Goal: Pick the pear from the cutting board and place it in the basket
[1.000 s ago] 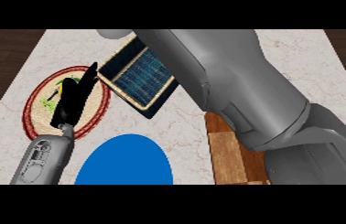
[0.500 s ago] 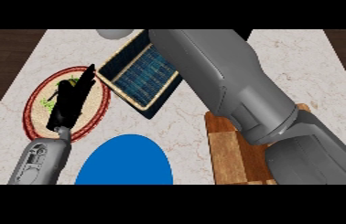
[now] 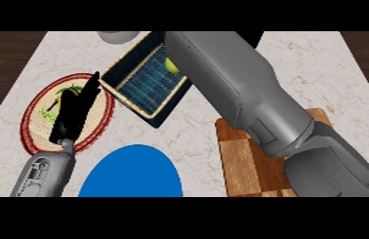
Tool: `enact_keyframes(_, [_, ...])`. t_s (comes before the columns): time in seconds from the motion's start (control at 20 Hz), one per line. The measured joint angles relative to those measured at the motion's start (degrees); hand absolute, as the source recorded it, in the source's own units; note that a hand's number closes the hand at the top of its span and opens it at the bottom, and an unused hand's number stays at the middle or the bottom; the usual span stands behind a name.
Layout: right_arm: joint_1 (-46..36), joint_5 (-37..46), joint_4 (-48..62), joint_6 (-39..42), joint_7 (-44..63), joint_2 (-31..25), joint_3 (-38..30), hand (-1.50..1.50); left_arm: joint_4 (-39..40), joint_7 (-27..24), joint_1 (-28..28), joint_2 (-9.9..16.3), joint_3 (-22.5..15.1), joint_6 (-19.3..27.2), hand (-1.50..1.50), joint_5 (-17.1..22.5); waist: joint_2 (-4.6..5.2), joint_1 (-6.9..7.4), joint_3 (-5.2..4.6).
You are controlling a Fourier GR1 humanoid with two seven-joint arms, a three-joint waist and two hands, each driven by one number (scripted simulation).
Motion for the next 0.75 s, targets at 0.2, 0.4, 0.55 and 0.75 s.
enact_keyframes(0.2, [-0.98,4.11,-0.14,-4.41,1.39,-1.07,0.01,-1.5,-1.0,0.32,1.62,0.63,0.7,-0.01,0.0,0.23,-0.49,-1.1,0.03])
enact_keyframes(0.4, [-0.6,6.47,-1.22,-6.75,3.22,-2.6,-1.51,-1.5,-1.22,0.49,2.51,0.78,1.29,-0.06,0.0,0.64,-1.03,-2.62,0.07])
enact_keyframes(0.55, [0.62,7.43,-3.36,-8.29,4.13,-4.13,-3.13,-1.5,-1.28,0.8,3.22,1.23,2.25,0.27,0.0,0.9,-1.65,-4.11,0.13])
enact_keyframes(0.75, [4.25,8.34,-7.66,-9.23,5.0,-5.47,-4.51,-1.5,-1.56,0.8,4.71,1.65,3.03,0.47,0.0,1.08,-2.31,-5.87,0.2])
